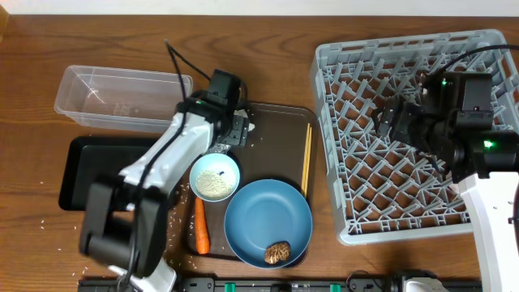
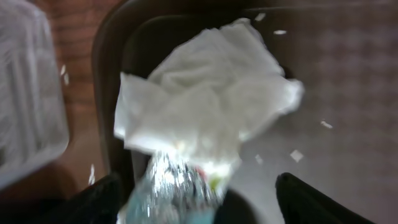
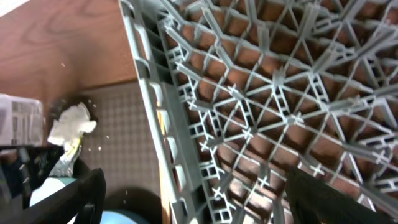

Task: Sort waste into correct bins and load items into the dishwasher rack
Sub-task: 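Grasp the crumpled white tissue with the left gripper, drop into clear bin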

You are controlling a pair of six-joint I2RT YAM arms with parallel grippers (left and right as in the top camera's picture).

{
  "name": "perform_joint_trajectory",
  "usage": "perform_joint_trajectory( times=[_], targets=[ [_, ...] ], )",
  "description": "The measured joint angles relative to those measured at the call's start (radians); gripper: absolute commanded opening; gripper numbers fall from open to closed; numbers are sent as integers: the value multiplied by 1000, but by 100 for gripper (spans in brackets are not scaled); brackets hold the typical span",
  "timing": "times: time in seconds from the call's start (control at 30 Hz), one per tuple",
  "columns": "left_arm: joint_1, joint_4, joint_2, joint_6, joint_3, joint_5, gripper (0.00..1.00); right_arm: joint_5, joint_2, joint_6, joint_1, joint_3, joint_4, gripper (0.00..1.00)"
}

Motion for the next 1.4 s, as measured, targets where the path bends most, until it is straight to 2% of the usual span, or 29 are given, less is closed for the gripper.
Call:
perform_joint_trajectory(
  times=[0.23, 0.4, 0.57, 0.67, 0.7, 0.73, 1.07, 1.2, 1.4],
  targets=[
    [-13, 93, 35, 8, -4, -19, 62, 3, 11, 6, 0, 0, -6, 86],
    [-27, 99, 39, 11, -4, -20, 61, 4, 35, 8, 0, 0, -7, 86],
    [-27, 101, 87, 11, -4, -23, 53, 4, 40, 8, 0, 0, -13, 86],
    [-27, 107, 103, 11, -4, -24, 39, 4, 40, 8, 0, 0, -13, 86],
    [-27, 108, 102, 13, -4, -24, 27, 4, 40, 8, 0, 0, -13, 86],
    [-27, 109, 102, 13, -4, -26, 7, 4, 40, 8, 0, 0, -13, 87],
    [-43, 46, 79, 16, -4, 7, 6, 7, 40, 8, 0, 0, -27, 87],
    [-80, -12, -29, 9, -4, 20, 6, 8, 40, 8, 0, 0, -27, 87],
    [-93, -13, -229, 8, -3, 0, 6, 11, 40, 8, 0, 0, -26, 87]
  ],
)
